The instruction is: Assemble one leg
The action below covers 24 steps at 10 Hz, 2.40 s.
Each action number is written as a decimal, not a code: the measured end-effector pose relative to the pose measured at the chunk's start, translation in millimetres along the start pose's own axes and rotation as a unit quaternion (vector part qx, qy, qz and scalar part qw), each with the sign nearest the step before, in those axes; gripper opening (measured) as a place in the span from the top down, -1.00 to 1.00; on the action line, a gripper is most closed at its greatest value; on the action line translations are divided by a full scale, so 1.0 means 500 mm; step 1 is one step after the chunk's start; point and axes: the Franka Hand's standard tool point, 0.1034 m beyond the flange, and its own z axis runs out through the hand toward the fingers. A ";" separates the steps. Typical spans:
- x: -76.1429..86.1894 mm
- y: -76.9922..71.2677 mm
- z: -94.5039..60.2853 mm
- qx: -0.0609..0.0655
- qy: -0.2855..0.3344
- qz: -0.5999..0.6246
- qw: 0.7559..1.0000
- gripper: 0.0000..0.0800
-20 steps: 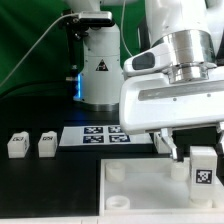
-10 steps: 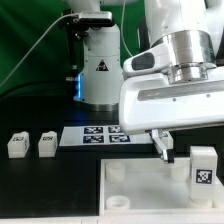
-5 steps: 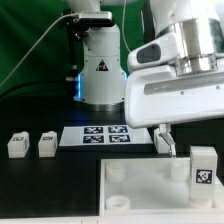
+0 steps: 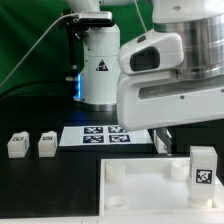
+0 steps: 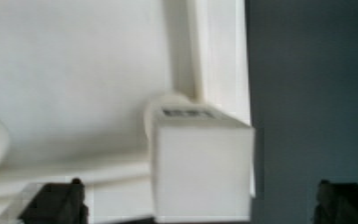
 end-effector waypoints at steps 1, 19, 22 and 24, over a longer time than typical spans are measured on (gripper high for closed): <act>0.028 0.005 0.005 -0.003 0.008 0.003 1.000 -0.62; 0.012 0.005 0.061 0.046 0.093 0.312 0.944 0.26; 0.009 0.006 0.062 0.084 0.099 0.488 0.863 0.26; 0.009 0.005 0.062 0.092 0.092 0.548 0.826 0.26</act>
Offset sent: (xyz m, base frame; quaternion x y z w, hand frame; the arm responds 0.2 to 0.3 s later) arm -0.0118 0.0131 -0.0207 -0.0099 0.0172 0.0344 0.9992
